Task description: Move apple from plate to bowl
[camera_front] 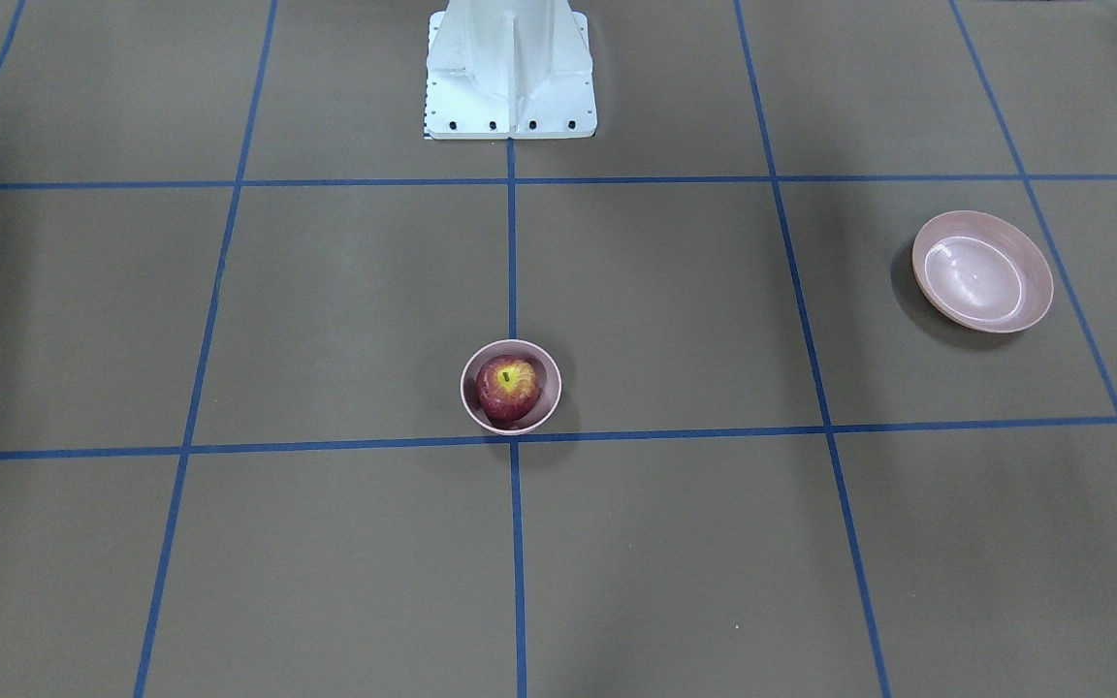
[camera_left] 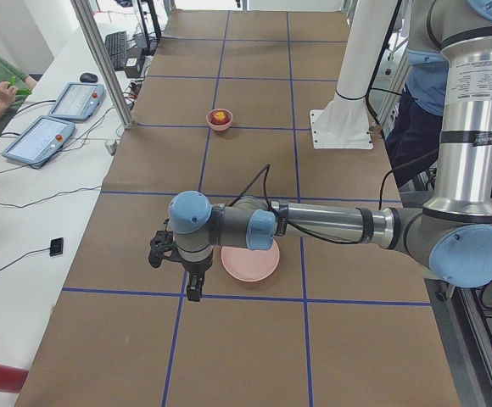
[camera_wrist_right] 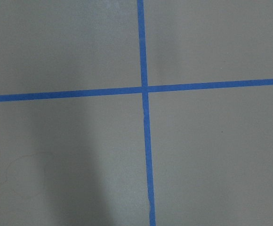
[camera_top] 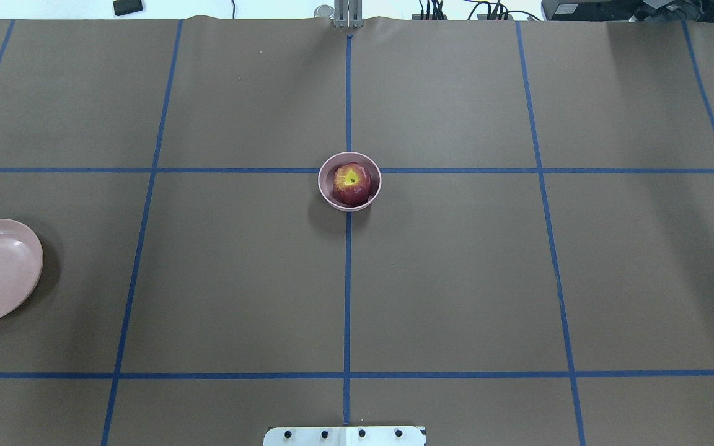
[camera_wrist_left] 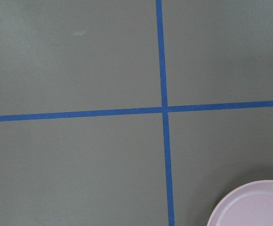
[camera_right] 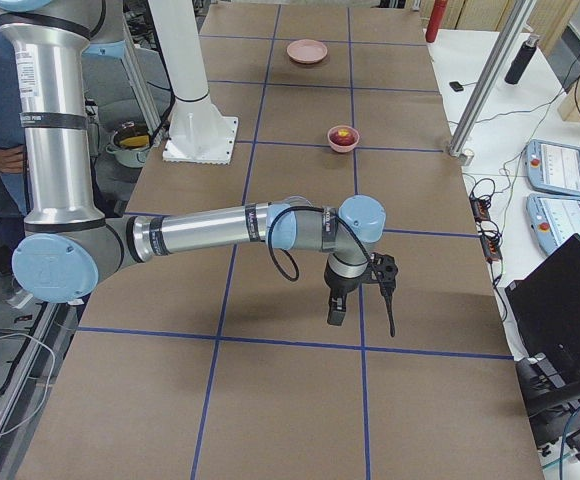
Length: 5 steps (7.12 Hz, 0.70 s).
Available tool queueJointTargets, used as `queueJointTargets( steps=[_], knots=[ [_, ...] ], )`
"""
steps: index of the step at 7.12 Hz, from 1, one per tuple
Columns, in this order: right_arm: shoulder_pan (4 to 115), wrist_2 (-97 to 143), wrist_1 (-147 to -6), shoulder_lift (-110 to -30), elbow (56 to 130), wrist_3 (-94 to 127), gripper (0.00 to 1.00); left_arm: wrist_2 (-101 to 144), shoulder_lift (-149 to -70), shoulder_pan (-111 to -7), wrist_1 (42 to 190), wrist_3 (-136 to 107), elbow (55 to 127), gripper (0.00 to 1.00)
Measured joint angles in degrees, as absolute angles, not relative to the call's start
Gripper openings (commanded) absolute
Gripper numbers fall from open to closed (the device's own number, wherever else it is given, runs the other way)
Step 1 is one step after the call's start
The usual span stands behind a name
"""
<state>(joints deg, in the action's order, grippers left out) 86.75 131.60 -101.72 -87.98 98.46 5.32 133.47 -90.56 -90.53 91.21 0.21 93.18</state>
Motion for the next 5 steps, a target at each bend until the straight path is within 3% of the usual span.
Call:
queueJointTargets(
  steps=[5],
  knots=[
    [86.7, 132.2, -101.6, -87.9, 98.7, 5.4, 1.00, 133.5, -90.6, -90.5, 91.2, 0.3, 93.2, 0.98]
  ],
)
